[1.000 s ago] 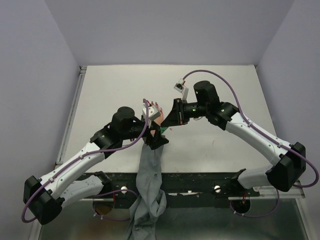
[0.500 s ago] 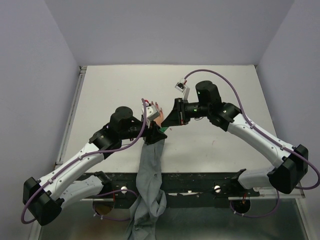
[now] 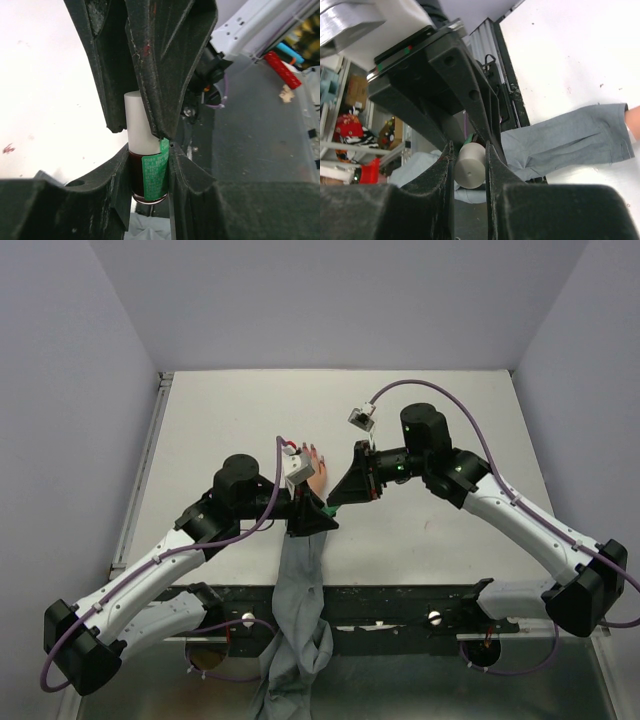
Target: Paint the nails
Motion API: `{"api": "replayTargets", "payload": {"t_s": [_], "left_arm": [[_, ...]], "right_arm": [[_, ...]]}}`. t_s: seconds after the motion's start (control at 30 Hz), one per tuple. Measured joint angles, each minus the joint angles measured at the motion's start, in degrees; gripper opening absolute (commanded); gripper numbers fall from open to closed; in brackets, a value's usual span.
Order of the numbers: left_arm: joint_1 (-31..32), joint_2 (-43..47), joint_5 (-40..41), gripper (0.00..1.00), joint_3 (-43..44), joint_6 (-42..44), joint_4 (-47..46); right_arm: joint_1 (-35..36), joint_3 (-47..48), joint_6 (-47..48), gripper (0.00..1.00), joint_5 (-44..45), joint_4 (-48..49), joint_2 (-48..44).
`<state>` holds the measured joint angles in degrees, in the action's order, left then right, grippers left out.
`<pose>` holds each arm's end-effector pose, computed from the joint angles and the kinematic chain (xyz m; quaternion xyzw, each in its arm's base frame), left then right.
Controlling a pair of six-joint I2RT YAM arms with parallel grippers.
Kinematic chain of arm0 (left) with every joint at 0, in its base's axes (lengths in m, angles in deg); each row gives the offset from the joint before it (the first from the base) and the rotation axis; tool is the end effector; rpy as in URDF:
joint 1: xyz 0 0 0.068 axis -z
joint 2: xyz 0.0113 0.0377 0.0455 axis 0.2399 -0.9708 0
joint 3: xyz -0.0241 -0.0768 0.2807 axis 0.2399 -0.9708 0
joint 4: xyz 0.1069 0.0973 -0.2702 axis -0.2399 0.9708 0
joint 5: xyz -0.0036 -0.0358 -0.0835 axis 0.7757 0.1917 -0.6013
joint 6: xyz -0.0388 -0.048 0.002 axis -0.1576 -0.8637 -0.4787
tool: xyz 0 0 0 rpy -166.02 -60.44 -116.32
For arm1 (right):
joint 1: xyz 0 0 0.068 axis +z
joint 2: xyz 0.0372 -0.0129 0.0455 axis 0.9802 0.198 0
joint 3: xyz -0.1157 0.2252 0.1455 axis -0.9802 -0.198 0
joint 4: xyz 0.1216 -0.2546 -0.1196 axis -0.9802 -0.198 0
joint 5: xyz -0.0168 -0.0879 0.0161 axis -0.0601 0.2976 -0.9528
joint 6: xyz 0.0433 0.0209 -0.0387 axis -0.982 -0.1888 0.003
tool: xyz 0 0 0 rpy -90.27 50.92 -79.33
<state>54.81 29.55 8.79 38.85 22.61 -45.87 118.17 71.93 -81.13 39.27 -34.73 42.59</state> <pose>0.1660 -0.1870 0.3323 0.3844 0.6563 -0.5362 0.3661 0.2328 0.2390 0.3747 -0.3317 0.7180 0.5645 0.2363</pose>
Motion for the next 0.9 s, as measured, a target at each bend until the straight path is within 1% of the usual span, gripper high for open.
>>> {"api": "replayTargets", "payload": {"t_s": [0.13, 0.23, 0.3, 0.4, 0.5, 0.53, 0.6, 0.67, 0.77, 0.87, 0.9], "left_arm": [[-0.07, 0.00, -3.91, 0.00, -0.31, -2.80, -2.43], [-0.09, 0.07, -5.33, 0.00, -0.68, -4.35, -3.45], [-0.09, 0.22, -5.46, 0.00, -0.74, -4.63, -3.54], [-0.09, 1.09, -4.44, 0.00, -0.74, -3.87, -2.73], [-0.02, 2.91, -1.79, 0.00, -0.74, -1.25, -1.11], [0.09, 3.76, -0.44, 0.00, -0.74, 0.02, -0.50], [0.24, 5.97, 2.97, 0.00, -0.72, 3.04, 1.44], [0.66, 8.13, 7.15, 0.00, -0.72, 5.95, 3.15], [2.69, 10.21, 14.45, 0.00, -0.72, 9.38, 5.68], [6.23, 10.91, 25.05, 0.00, -0.72, 12.11, 7.69], [7.37, 10.84, 29.99, 0.00, -0.72, 12.70, 8.44]], "right_arm": [[0.00, 0.00, 2.95, 0.01, -3.39, 0.33, -0.72], [0.07, 0.00, 4.15, 0.01, -5.05, 0.46, -0.79], [0.11, 0.00, 4.55, 0.15, -5.27, 0.55, -0.79], [0.31, 0.00, 4.48, 0.49, -5.01, 1.05, -0.79], [0.70, 0.04, 3.43, 0.75, -2.89, 1.70, -0.87], [0.61, 0.11, 3.02, 0.80, -1.75, 1.77, -0.94], [0.50, 0.22, 2.12, 0.84, 1.29, 2.12, -1.20], [0.46, 0.31, 1.22, 0.85, 4.50, 2.23, -1.84], [0.46, 0.79, -0.70, 0.79, 11.61, 2.10, -3.21], [0.42, 1.68, -4.04, 0.74, 18.40, 2.51, -4.13], [0.39, 1.68, -5.53, 0.73, 20.15, 2.89, -4.39]]}}
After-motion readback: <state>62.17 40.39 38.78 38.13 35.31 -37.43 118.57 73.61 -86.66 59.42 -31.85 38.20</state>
